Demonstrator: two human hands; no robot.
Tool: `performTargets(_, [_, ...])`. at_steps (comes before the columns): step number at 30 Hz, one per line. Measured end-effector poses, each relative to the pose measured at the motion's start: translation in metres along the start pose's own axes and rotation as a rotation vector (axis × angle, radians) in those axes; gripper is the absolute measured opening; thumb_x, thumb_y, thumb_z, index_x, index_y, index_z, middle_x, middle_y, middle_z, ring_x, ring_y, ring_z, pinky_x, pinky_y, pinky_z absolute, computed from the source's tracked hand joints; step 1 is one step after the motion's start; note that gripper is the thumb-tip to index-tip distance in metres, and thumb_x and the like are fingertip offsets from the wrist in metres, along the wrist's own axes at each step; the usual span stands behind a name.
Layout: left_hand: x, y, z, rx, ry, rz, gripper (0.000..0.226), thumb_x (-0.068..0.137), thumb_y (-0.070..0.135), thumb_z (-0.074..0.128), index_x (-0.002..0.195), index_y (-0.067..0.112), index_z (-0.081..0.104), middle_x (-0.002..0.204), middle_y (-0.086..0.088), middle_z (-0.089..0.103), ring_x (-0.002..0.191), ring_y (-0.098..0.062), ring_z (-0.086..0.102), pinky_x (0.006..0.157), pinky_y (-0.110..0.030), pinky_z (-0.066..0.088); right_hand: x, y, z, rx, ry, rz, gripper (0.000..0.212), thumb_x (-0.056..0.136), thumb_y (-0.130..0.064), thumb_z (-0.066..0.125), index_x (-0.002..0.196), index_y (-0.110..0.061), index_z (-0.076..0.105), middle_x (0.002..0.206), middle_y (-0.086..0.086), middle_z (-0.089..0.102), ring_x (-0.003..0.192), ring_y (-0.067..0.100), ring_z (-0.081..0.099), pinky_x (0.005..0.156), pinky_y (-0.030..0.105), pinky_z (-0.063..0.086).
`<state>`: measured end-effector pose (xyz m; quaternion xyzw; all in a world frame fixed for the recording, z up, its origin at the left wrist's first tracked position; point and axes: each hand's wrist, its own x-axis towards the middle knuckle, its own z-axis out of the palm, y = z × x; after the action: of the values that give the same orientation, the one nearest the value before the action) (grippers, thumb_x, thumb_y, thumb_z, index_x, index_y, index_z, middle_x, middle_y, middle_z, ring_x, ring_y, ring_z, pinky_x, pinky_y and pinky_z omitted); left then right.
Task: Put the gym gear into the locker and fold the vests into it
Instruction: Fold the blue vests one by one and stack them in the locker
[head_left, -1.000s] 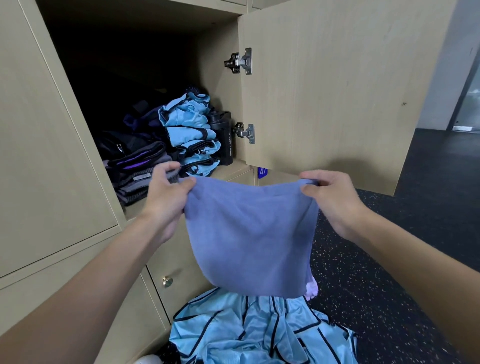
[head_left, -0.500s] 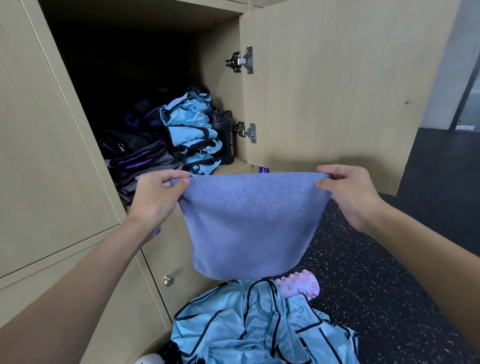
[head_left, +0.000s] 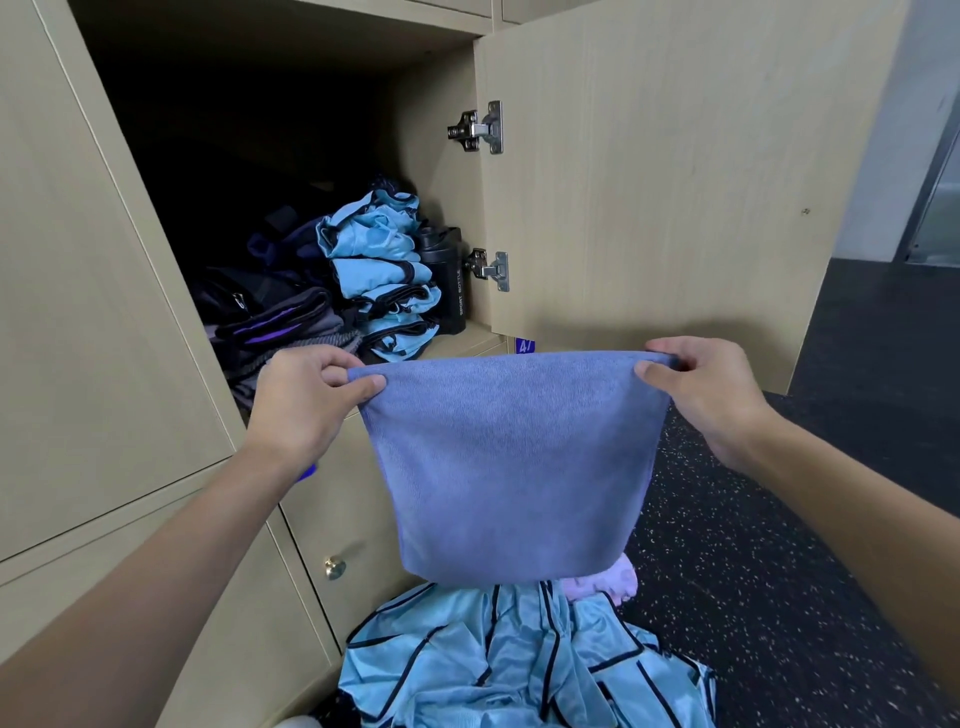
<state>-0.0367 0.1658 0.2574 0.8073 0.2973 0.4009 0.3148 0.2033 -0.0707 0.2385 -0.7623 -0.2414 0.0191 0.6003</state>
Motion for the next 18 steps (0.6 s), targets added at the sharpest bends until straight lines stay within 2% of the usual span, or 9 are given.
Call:
performTargets(2, [0.001, 0.001, 0.0, 0.044, 0.01, 0.011, 0.015, 0.083, 0.018, 0.08, 0.075, 0.016, 0.067, 0.06, -0.004, 0.069, 0.058, -0.015, 0.048, 0.048, -0.011, 0.036, 0.001, 0.002, -0.001, -0.036, -0.002, -0.023, 0.034, 0.092, -0.013, 0.068, 0.124, -0.005, 0.064, 0.11, 0.004, 0.064, 0.102, 0.016, 0.059, 0.084, 0.022, 0.043])
performTargets(3, [0.001, 0.002, 0.0, 0.059, 0.008, 0.014, 0.016, 0.083, 0.019, 0.08, 0.074, 0.016, 0.067, 0.062, -0.01, 0.069, 0.057, -0.015, 0.047, 0.048, -0.013, 0.036, 0.001, 0.003, -0.001, -0.062, 0.003, -0.035, 0.028, 0.092, -0.013, 0.068, 0.119, -0.006, 0.067, 0.105, 0.004, 0.065, 0.098, 0.017, 0.059, 0.083, 0.025, 0.043])
performTargets(5, [0.001, 0.003, 0.002, 0.092, -0.004, 0.022, 0.017, 0.082, 0.02, 0.08, 0.072, 0.016, 0.067, 0.07, -0.015, 0.067, 0.058, -0.015, 0.047, 0.053, -0.017, 0.037, 0.002, 0.007, -0.003, -0.14, 0.012, -0.06, 0.009, 0.094, -0.015, 0.065, 0.1, -0.011, 0.069, 0.087, 0.002, 0.064, 0.08, 0.018, 0.057, 0.07, 0.026, 0.043])
performTargets(6, [0.002, 0.003, 0.004, 0.101, -0.015, 0.023, 0.018, 0.082, 0.02, 0.08, 0.071, 0.016, 0.067, 0.075, -0.013, 0.065, 0.061, -0.016, 0.049, 0.058, -0.021, 0.04, 0.001, 0.007, -0.004, -0.19, 0.01, -0.068, 0.007, 0.095, -0.016, 0.063, 0.089, -0.014, 0.067, 0.078, 0.001, 0.06, 0.07, 0.018, 0.052, 0.062, 0.026, 0.04])
performTargets(9, [0.003, 0.003, 0.008, -0.067, -0.116, -0.045, 0.018, 0.088, 0.017, 0.074, 0.077, 0.005, 0.065, 0.078, -0.011, 0.066, 0.069, -0.019, 0.057, 0.071, -0.034, 0.05, -0.001, 0.008, -0.003, -0.32, -0.042, -0.082, 0.032, 0.098, -0.018, 0.055, 0.067, -0.018, 0.047, 0.068, -0.001, 0.037, 0.068, 0.022, 0.035, 0.052, 0.025, 0.025])
performTargets(12, [-0.001, 0.004, 0.018, -0.232, -0.203, -0.157, 0.023, 0.096, 0.016, 0.064, 0.081, 0.0, 0.057, 0.069, -0.016, 0.061, 0.067, -0.021, 0.057, 0.074, -0.04, 0.059, -0.003, 0.005, -0.001, -0.452, -0.093, -0.065, 0.029, 0.1, -0.022, 0.047, 0.072, -0.017, 0.04, 0.068, 0.0, 0.04, 0.066, 0.025, 0.036, 0.055, 0.031, 0.027])
performTargets(15, [-0.005, 0.008, 0.03, -0.214, -0.179, -0.195, 0.025, 0.098, 0.017, 0.06, 0.075, 0.009, 0.053, 0.054, 0.002, 0.053, 0.053, -0.011, 0.051, 0.055, -0.031, 0.058, -0.006, 0.0, 0.0, -0.498, -0.163, -0.059, 0.017, 0.096, -0.017, 0.05, 0.08, -0.01, 0.047, 0.068, 0.003, 0.051, 0.059, 0.021, 0.041, 0.051, 0.029, 0.032])
performTargets(17, [-0.007, 0.012, 0.035, -0.198, -0.16, -0.209, 0.027, 0.098, 0.017, 0.059, 0.073, 0.011, 0.05, 0.051, 0.004, 0.047, 0.048, -0.009, 0.047, 0.049, -0.028, 0.054, -0.009, -0.005, 0.001, -0.441, -0.21, -0.03, 0.002, 0.093, -0.01, 0.051, 0.093, -0.009, 0.052, 0.069, 0.007, 0.054, 0.055, 0.021, 0.042, 0.05, 0.027, 0.034])
performTargets(18, [-0.008, 0.013, 0.037, -0.192, -0.155, -0.212, 0.026, 0.097, 0.017, 0.059, 0.073, 0.011, 0.05, 0.052, 0.003, 0.047, 0.049, -0.011, 0.046, 0.05, -0.029, 0.054, -0.012, -0.009, 0.002, -0.388, -0.244, -0.003, 0.006, 0.093, -0.007, 0.049, 0.098, -0.009, 0.051, 0.067, 0.009, 0.052, 0.052, 0.02, 0.041, 0.05, 0.027, 0.033])
